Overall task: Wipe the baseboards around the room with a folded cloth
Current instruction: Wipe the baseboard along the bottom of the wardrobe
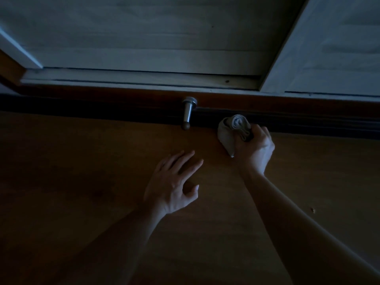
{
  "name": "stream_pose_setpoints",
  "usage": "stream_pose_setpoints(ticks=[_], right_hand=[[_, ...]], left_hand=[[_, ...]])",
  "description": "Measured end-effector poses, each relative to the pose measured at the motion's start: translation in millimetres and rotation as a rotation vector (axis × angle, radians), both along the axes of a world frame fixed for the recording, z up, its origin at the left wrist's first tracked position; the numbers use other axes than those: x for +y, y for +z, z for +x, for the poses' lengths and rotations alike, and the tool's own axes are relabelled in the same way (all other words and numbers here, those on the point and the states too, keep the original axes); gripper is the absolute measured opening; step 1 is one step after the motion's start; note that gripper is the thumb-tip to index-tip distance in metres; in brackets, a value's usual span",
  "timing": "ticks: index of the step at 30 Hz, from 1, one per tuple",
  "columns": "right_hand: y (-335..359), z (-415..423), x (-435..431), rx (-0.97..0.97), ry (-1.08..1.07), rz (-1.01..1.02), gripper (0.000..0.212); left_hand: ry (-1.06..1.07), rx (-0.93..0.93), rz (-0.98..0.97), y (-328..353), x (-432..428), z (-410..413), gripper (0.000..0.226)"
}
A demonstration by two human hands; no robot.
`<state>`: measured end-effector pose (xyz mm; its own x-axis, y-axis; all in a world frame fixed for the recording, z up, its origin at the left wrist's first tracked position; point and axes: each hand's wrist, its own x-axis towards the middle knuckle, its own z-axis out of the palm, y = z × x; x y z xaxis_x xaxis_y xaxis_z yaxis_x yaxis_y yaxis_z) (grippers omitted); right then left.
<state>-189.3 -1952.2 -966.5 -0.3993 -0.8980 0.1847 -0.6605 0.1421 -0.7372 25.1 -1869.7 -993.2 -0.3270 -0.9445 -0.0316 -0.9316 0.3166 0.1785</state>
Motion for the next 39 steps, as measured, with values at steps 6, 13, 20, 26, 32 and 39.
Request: stream_pose_setpoints(ticks=[6, 13, 20, 26, 32, 39], right_hand=[[4, -15, -2, 0.026, 0.069, 0.011, 0.016], [4, -26, -5, 0.034, 0.174, -0.013, 0.02], [13, -33, -5, 0.004, 0.181, 0.03, 0.02], [12, -65, -4, 0.011, 0.121, 0.061, 0.015], [16, -65, -3, -0.012, 0.169, 0.066, 0.016], [5, -115, -1, 0.037, 0.101, 0.02, 0.015]], left_hand=[[0.031, 0.063, -0.02, 0, 2, -2, 0.064], [0.243, 0.052, -0.012, 4, 14, -33, 0.063], [0.377, 0.009, 0.063, 1, 29, -76, 0.077], [0.399, 0.015, 0.061, 0, 30, -78, 0.08], [0.386, -0.052, 0.155, 9, 20, -91, 0.082], [0.302, 0.054, 0.004, -5, 18, -118, 0.067]])
